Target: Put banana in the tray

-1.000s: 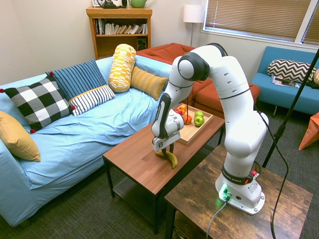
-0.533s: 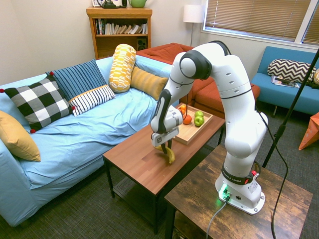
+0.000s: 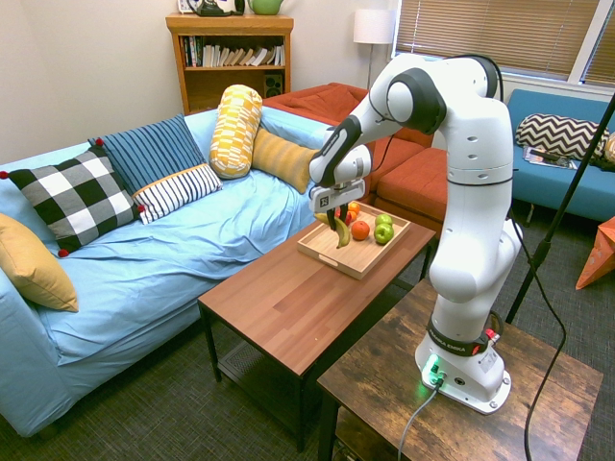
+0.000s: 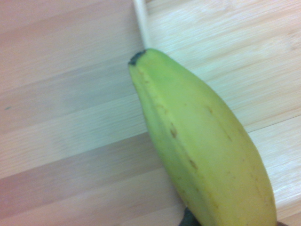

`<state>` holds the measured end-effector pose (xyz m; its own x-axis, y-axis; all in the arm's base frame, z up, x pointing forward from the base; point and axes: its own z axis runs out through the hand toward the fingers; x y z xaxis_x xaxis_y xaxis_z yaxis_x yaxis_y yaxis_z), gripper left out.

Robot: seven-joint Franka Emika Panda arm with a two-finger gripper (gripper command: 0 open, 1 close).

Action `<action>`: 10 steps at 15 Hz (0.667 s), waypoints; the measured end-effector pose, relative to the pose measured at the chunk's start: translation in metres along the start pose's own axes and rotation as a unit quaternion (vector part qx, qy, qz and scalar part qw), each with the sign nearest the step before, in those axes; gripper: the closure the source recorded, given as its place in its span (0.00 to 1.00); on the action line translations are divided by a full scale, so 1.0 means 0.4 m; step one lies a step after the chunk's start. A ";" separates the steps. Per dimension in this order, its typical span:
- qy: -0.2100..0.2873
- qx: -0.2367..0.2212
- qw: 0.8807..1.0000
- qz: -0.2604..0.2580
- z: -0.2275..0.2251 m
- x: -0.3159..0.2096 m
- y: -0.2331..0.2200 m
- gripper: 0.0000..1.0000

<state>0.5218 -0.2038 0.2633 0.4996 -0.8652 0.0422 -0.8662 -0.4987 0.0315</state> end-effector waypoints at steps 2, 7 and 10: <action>0.001 -0.002 1.000 0.013 0.043 0.087 0.009 1.00; -0.016 -0.023 0.999 0.030 0.211 0.222 -0.012 1.00; -0.025 -0.035 0.998 0.038 0.304 0.257 -0.005 1.00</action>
<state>0.5741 -0.2982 0.1462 0.4302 -0.9027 -0.0035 -0.8980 -0.4283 0.1009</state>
